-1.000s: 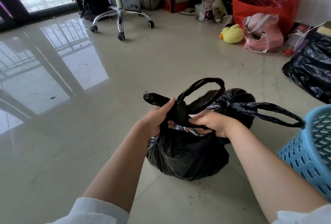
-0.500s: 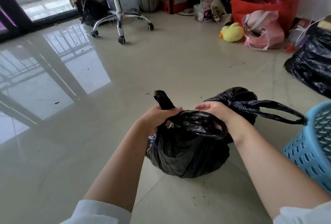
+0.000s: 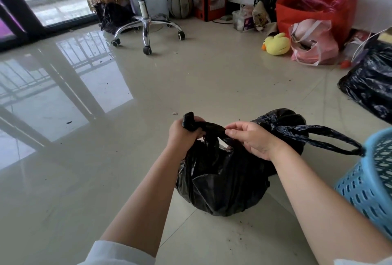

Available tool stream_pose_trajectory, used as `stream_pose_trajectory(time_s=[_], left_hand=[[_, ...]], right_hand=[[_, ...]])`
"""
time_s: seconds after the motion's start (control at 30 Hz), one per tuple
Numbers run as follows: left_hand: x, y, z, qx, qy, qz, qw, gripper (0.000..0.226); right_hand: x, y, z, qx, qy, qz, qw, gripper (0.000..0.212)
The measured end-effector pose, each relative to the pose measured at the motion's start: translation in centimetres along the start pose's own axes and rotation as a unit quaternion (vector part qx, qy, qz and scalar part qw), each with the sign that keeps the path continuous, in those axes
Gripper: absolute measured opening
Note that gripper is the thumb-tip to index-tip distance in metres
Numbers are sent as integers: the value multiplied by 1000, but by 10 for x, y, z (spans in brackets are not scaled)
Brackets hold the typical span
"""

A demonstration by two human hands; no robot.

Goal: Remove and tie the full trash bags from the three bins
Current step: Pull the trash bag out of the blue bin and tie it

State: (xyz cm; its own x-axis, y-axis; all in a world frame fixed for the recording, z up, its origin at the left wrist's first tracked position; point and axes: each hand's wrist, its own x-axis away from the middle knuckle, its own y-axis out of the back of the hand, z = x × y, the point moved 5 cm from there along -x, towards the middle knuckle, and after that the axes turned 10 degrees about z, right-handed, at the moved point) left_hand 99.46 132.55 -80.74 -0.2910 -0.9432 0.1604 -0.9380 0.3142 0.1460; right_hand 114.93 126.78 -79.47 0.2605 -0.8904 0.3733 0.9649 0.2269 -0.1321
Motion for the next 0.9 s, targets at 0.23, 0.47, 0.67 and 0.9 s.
stream_pose_trajectory(time_s=[0.23, 0.47, 0.67, 0.9], left_hand=[[14, -4, 3, 309, 6, 60, 949, 61], [18, -21, -3, 329, 7, 140, 934, 65], [19, -23, -3, 270, 41, 178, 945, 37], [19, -25, -11, 430, -18, 186, 883, 70]], right_hand=[[0, 12, -14, -91, -20, -104, 990, 23], [0, 4, -13, -124, -61, -19, 990, 30], [-4, 13, -2, -226, 42, -48, 972, 25], [-10, 12, 13, -491, 197, -60, 846, 40]])
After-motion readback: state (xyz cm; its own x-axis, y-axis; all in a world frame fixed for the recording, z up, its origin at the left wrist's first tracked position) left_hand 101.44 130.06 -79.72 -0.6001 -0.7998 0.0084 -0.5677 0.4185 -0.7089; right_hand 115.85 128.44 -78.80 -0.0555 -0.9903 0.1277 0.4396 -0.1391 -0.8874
